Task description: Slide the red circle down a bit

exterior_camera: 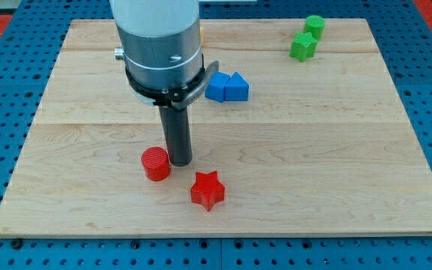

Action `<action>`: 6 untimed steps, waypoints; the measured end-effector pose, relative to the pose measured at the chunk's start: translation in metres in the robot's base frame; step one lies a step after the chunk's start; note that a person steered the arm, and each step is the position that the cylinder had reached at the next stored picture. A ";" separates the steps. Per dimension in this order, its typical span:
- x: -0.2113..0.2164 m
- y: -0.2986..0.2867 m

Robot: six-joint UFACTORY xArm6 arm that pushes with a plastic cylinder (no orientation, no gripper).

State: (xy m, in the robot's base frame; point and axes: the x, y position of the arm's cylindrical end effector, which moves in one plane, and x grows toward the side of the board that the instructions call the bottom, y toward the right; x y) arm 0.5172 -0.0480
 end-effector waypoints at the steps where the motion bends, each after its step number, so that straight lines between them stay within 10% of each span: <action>1: 0.013 0.028; 6: 0.008 -0.101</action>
